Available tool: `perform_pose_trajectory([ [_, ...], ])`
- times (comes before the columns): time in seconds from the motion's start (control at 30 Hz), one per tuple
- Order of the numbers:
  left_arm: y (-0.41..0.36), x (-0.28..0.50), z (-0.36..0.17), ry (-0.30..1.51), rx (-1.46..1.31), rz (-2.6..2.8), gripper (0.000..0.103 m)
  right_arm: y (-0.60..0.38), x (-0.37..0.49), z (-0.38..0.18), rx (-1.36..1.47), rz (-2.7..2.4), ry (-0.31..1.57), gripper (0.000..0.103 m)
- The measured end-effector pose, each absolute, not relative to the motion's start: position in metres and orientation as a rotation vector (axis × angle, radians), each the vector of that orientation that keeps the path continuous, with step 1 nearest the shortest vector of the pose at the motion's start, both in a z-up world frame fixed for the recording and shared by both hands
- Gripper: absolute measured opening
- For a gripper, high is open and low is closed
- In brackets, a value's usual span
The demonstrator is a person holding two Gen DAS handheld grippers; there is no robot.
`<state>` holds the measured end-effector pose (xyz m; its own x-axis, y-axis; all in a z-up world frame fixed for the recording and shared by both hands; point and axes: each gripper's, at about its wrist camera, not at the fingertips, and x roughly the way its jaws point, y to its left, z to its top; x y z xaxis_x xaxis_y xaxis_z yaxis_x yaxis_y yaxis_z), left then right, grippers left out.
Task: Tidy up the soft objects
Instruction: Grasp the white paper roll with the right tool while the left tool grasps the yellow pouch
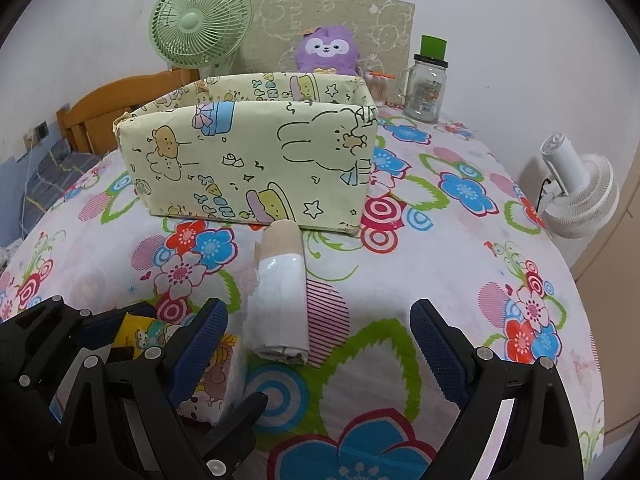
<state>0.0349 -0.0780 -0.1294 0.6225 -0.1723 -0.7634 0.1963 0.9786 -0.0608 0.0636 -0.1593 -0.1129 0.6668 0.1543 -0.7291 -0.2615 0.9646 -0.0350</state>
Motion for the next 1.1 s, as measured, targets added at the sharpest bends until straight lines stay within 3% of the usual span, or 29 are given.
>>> perform_pose_trajectory([
  [0.47,-0.048,0.053,-0.127,0.877,0.014,-0.119,0.084,-0.140,0.084,-0.111,-0.135,0.249,0.799,0.094],
  [1.0,-0.028,0.080,-0.131,0.889,0.024,-0.059,0.085,-0.141,0.118,-0.126,-0.075,0.214,0.915,0.094],
  [1.1,-0.029,0.083,-0.130,0.899,0.040,-0.066,0.085,-0.141,0.121,-0.127,-0.074,0.200,0.950,0.089],
])
